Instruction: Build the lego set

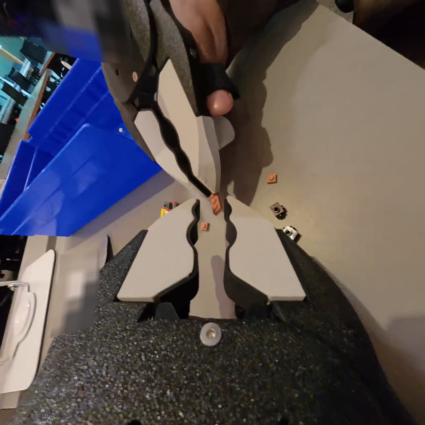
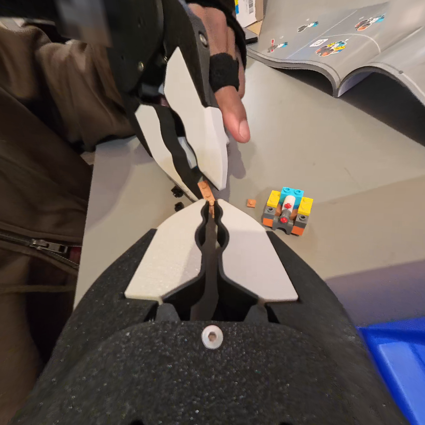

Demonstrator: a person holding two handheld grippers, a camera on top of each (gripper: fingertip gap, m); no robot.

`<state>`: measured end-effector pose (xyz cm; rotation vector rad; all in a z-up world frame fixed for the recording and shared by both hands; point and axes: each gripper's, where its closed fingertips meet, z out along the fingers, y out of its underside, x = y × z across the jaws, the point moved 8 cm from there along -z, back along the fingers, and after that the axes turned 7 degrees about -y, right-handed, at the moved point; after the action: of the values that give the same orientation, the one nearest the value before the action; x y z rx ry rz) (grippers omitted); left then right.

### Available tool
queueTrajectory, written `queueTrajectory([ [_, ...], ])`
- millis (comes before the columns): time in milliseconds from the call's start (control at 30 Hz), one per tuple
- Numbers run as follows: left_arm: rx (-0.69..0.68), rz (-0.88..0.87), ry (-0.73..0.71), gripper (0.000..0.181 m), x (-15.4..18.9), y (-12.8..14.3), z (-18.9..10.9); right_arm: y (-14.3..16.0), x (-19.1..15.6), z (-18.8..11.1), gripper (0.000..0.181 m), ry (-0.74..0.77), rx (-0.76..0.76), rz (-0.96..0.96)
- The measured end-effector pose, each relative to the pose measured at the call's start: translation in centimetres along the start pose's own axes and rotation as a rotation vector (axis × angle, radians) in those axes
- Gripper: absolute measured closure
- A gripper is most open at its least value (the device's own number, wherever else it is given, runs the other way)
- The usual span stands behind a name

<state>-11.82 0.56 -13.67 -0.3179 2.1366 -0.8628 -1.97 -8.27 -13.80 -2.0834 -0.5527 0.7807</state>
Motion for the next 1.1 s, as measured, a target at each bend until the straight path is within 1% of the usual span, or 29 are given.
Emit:
queueTrajectory([
  [67,0.006,0.030,-0.003,0.172,0.2,-0.1,0.1,-0.1,0.0,0.1,0.177,-0.020,0.012,0.016],
  [167,-0.001,0.021,0.001,0.174,0.3,0.2,0.1,-0.1,0.1,0.1,0.179,-0.012,0.013,0.019],
  [233,-0.032,-0.033,0.004,0.174,-0.1,0.7,0.0,-0.1,0.2,0.0,0.178,0.027,0.006,0.005],
  [333,-0.105,-0.183,-0.008,0.174,-1.2,1.9,-0.3,0.1,0.7,0.0,0.176,0.142,-0.042,-0.046],
  [467,-0.133,-0.449,0.038,0.174,-2.2,3.2,-0.7,0.0,0.9,0.4,0.173,0.270,-0.109,-0.133],
  [567,-0.092,-0.545,0.056,0.174,-2.6,3.3,-1.0,-0.3,0.6,1.0,0.173,0.308,-0.113,-0.184],
  [667,-0.021,-0.563,0.069,0.174,-2.7,3.0,-1.6,-0.9,0.2,1.2,0.173,0.331,-0.069,-0.217],
  [767,0.047,-0.592,0.097,0.174,-2.6,2.7,-2.1,-1.5,-0.2,1.4,0.170,0.320,-0.008,-0.246],
  [933,0.160,-0.707,0.130,0.174,-3.0,2.4,-2.6,-2.0,-0.8,1.7,0.168,0.329,0.036,-0.318],
  [1000,0.170,-0.731,0.138,0.174,-3.0,2.4,-2.6,-2.3,-1.1,1.6,0.170,0.337,0.068,-0.346],
  [1033,0.167,-0.728,0.137,0.174,-3.0,2.5,-2.5,-2.4,-1.2,1.5,0.175,0.336,0.075,-0.352],
  [1100,0.157,-0.713,0.131,0.174,-2.9,2.5,-2.4,-2.4,-1.2,1.6,0.175,0.332,0.060,-0.349],
])
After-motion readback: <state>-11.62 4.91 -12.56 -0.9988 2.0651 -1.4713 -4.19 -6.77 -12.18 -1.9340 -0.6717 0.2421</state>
